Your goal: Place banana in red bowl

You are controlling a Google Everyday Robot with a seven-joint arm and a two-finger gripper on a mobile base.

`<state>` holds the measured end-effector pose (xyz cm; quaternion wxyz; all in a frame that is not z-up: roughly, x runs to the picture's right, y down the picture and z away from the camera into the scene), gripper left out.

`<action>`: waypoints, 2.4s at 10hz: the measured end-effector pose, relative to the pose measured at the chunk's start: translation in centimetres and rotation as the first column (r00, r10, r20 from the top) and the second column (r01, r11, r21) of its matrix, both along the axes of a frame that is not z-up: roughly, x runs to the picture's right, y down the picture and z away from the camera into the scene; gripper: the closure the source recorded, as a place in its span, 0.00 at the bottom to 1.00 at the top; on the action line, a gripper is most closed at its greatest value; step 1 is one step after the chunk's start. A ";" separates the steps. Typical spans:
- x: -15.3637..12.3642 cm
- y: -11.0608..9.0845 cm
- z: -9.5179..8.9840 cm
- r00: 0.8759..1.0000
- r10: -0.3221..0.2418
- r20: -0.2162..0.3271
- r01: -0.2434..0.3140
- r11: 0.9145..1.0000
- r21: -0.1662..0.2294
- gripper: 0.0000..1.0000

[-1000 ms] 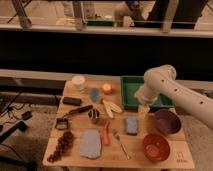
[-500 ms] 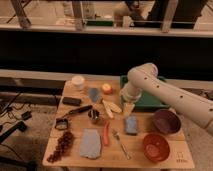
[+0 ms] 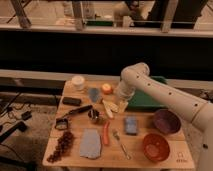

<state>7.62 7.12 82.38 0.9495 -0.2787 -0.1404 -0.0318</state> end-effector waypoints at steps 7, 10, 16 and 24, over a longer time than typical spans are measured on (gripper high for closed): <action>-1.7 1.6 2.2 0.998 0.050 0.030 -0.048 0.997 -0.058 0.20; -3.1 1.8 3.0 0.997 0.052 0.058 -0.048 0.997 -0.068 0.20; -3.7 3.7 5.4 0.993 0.088 0.075 -0.077 0.988 -0.134 0.20; -4.0 4.3 6.5 0.993 0.074 0.090 -0.059 0.986 -0.155 0.20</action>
